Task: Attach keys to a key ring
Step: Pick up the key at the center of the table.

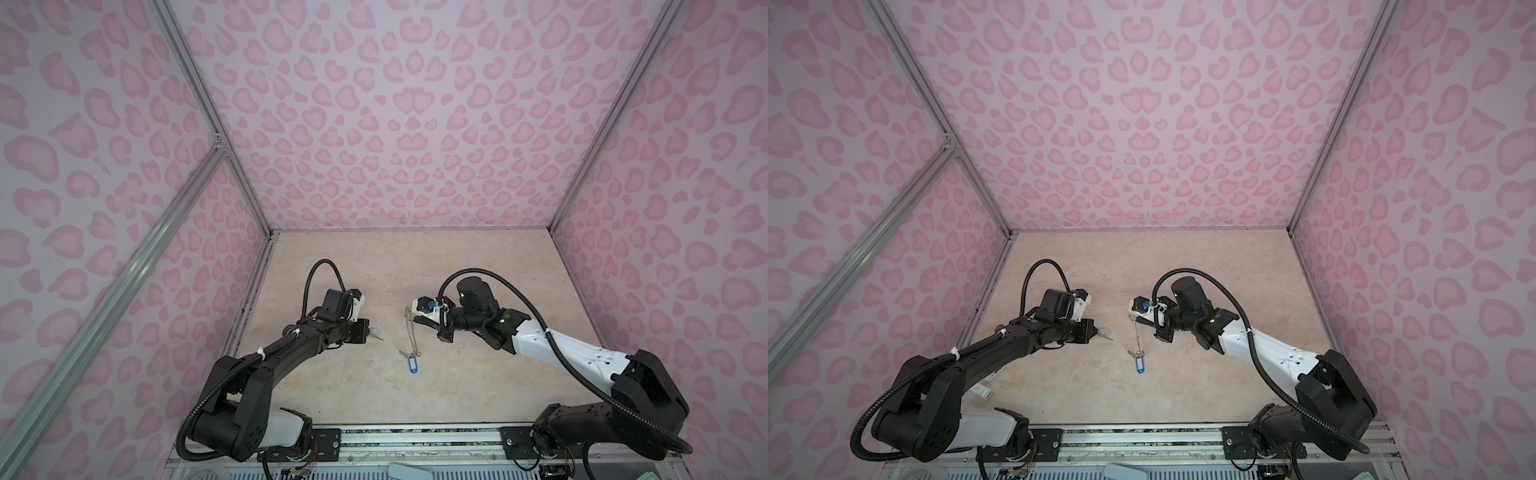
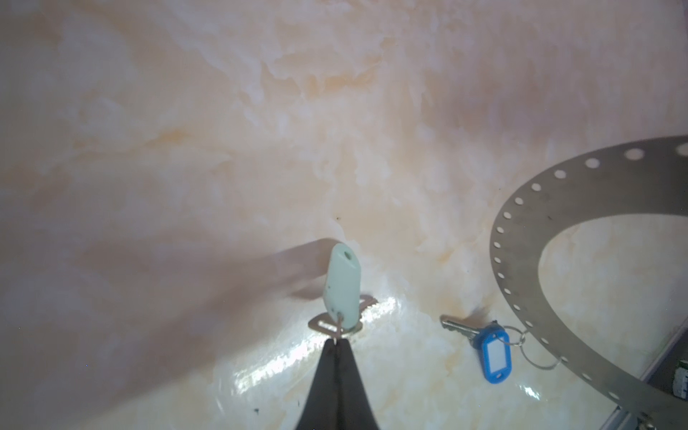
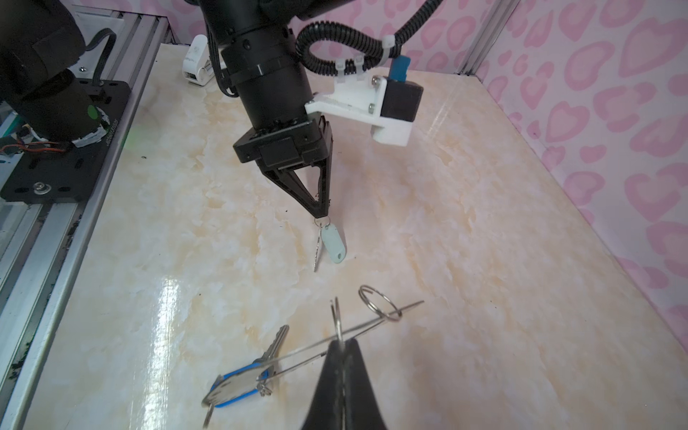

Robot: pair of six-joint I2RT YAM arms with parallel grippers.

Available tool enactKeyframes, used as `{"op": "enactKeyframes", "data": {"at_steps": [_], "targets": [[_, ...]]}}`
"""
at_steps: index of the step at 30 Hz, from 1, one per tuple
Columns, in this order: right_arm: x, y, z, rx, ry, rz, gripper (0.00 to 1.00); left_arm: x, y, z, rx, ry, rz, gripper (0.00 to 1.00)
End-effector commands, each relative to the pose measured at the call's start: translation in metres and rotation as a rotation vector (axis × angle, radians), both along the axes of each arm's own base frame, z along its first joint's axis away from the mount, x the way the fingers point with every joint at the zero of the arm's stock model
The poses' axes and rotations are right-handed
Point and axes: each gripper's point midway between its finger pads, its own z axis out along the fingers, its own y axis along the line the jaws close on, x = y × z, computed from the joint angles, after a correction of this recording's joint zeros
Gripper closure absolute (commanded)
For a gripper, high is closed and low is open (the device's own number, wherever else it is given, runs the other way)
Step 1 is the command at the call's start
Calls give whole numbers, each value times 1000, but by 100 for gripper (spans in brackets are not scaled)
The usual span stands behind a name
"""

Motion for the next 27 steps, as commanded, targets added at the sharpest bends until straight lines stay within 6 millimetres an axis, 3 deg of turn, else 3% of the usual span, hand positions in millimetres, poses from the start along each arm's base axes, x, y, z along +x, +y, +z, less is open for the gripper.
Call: {"op": "enactKeyframes", "data": {"at_steps": [1,11,20,27], "targets": [[11,0,4,11,36,-61,100,6,-11,25,-51,-107,-71,96],[32,2,11,27,57,-161,100,1,-29,102,-120,-427,-283,96],[49,-5,17,16,14,-253,100,-11,-55,164,-203,-609,-461,97],[47,-4,23,48,-24,-238,100,-23,-81,187,-242,-651,-564,97]]}}
